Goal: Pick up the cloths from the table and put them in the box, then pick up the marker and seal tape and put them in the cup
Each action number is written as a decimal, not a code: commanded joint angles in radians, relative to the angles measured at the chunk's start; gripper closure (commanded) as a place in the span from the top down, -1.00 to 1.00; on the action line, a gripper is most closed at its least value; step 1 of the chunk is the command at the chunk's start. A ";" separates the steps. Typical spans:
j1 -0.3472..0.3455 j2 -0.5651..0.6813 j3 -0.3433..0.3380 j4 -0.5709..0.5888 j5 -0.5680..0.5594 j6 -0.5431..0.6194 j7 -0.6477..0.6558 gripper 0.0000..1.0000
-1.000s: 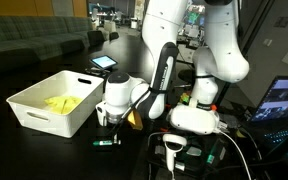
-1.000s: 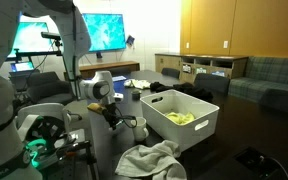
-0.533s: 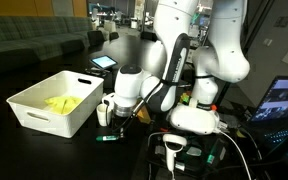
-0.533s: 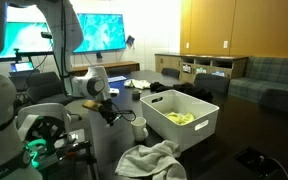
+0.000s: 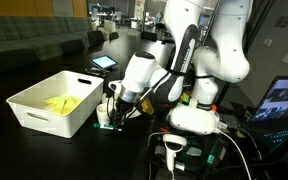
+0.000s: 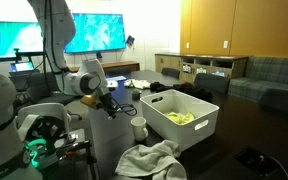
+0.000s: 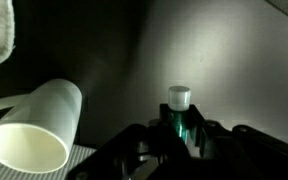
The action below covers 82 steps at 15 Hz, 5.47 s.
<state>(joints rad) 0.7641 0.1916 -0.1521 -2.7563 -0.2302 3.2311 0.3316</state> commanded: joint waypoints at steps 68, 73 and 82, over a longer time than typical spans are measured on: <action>0.926 -0.178 -1.039 0.086 0.793 -0.333 -0.517 -0.89; 0.736 -0.304 -0.914 0.134 0.485 -0.513 -0.294 -0.89; 0.483 -0.675 -0.768 0.292 0.284 -1.202 -0.072 -0.89</action>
<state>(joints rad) 1.3054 -0.3561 -0.9615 -2.5181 0.0732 2.2247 0.1953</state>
